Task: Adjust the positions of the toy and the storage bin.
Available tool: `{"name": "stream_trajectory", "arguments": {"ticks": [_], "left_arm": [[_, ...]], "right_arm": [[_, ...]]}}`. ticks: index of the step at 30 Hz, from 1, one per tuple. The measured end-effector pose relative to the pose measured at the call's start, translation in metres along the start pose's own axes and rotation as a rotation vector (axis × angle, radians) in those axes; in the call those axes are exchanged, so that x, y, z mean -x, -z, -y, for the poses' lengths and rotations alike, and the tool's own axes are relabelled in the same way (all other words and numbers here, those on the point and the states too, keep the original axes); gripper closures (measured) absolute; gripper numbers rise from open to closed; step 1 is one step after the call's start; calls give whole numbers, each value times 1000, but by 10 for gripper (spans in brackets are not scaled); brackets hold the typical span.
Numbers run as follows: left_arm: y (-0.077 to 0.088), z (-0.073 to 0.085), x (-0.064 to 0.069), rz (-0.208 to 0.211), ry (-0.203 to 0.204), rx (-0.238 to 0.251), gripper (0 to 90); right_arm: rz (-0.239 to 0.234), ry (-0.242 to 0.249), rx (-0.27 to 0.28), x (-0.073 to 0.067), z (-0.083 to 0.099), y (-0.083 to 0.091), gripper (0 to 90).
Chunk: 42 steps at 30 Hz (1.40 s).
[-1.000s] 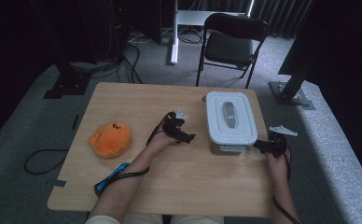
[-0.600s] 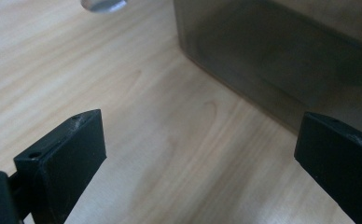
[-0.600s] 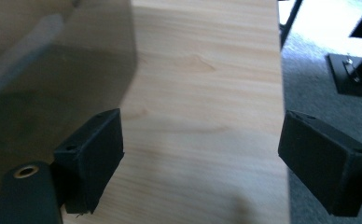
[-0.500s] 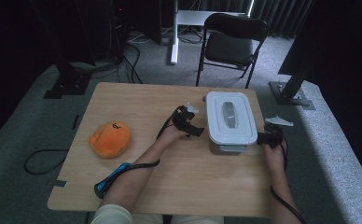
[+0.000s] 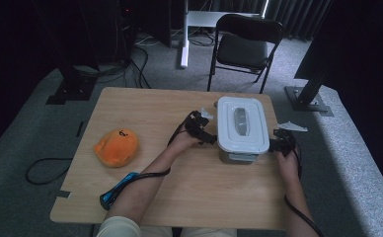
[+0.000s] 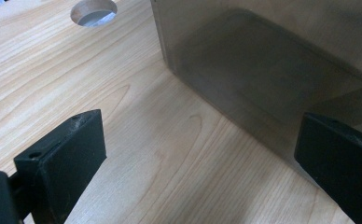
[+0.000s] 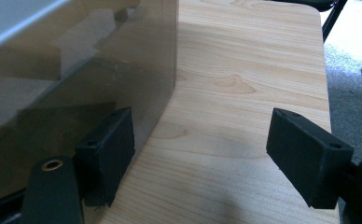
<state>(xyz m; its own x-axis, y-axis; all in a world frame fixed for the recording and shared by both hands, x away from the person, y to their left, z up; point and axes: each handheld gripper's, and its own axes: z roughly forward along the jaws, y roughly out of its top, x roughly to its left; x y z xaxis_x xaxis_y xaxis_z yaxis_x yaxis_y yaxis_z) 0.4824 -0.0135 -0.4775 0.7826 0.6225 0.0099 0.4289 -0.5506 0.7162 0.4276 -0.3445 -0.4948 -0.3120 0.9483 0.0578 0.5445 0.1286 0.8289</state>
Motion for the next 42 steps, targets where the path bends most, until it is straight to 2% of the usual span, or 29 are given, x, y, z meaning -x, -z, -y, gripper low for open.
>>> {"name": "stream_trajectory", "arguments": {"ticks": [6, 12, 17, 21, 24, 25, 28, 34, 35, 39, 42], "left_arm": [[8, 4, 0, -14, -15, -12, 26], [18, 16, -3, -20, -1, -10, 27], [29, 23, -5, -34, -13, -23, 26], [37, 31, -8, -33, -5, -19, 27], [49, 42, -12, -47, 3, -16, 26], [49, 42, -12, -47, 3, -16, 27], [59, 53, -13, -55, 11, -11, 26], [71, 66, -12, -68, 14, -6, 26], [73, 69, -12, -69, 20, 0, 27], [82, 79, -9, -66, 29, 11, 27], [87, 84, -4, -68, 22, 13, 27]], "right_arm": [[-15, 12, 3, -7, -1, 0, 243], [-52, 22, 25, -18, -4, 0, 245], [-71, 40, 19, -30, -6, -4, 252], [-84, 58, 12, -37, -7, -6, 252], [-100, 93, -8, -52, -9, -10, 255], [-100, 93, -8, -52, -9, -10, 255], [-126, 119, -4, -64, -11, -11, 255], [-151, 141, 12, -77, -12, -10, 259], [-159, 157, 11, -83, -12, -9, 259], [-189, 179, 25, -90, -9, -4, 259], [-196, 189, 27, -93, -8, -2, 259]]}}
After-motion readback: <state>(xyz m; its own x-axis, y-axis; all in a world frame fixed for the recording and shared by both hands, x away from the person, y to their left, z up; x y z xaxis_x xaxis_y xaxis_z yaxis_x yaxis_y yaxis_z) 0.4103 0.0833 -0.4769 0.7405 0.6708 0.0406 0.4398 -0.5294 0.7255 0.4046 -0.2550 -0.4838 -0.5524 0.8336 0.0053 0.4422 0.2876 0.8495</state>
